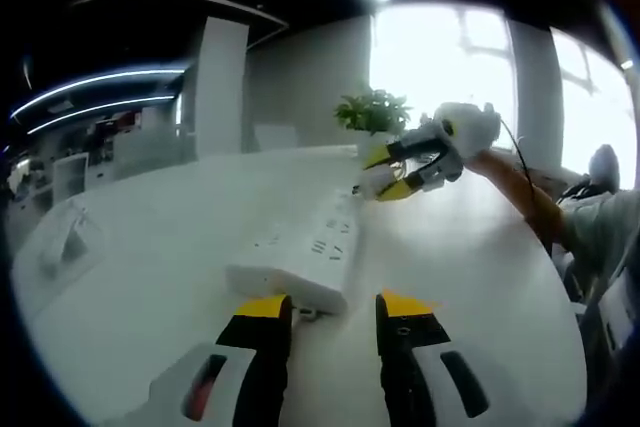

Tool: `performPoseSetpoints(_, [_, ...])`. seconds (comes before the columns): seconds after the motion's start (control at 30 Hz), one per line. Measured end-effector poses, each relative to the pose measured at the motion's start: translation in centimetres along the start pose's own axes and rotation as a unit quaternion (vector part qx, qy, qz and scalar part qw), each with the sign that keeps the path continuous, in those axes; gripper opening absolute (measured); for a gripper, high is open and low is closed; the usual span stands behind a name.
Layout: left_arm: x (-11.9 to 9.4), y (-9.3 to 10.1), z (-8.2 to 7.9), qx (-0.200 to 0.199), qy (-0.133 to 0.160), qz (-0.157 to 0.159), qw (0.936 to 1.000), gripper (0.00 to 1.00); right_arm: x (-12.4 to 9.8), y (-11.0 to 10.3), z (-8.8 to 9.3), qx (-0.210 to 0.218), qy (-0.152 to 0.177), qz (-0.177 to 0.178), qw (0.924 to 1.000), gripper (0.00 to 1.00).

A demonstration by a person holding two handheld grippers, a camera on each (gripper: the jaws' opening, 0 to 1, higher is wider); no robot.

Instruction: Straighten the power strip on the desk, plug the charger into it

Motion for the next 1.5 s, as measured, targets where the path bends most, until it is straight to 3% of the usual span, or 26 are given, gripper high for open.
performPoseSetpoints(0.47, [0.0, 0.3, -0.1, -0.004, 0.003, 0.006, 1.0000, 0.34, 0.8, 0.5, -0.9, -0.066, -0.047, -0.061, 0.9948, 0.27])
performPoseSetpoints(0.83, [-0.1, 0.8, -0.3, 0.000, 0.008, 0.012, 0.9999, 0.34, 0.9, 0.5, -0.9, -0.104, -0.074, -0.083, 0.9884, 0.27])
performPoseSetpoints(1.1, [-0.2, 1.0, -0.4, 0.001, 0.009, 0.015, 0.9999, 0.34, 1.3, 0.6, -1.4, -0.176, -0.103, -0.111, 0.9726, 0.27])
performPoseSetpoints(1.5, [-0.2, 1.2, -0.5, 0.000, 0.009, 0.018, 0.9998, 0.34, 1.7, 0.5, -1.8, -0.247, -0.131, -0.141, 0.9498, 0.27])
Point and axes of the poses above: the point that each gripper's makers call its tool centre point, and the gripper's own axes: x roughly forward along the fingers, y roughly to its right, z roughly out of its underside, the point moved 1 cm from there along -x, roughly backward along the fingers, and after that the axes turned 8 degrees about -x, right-handed, at the moved point
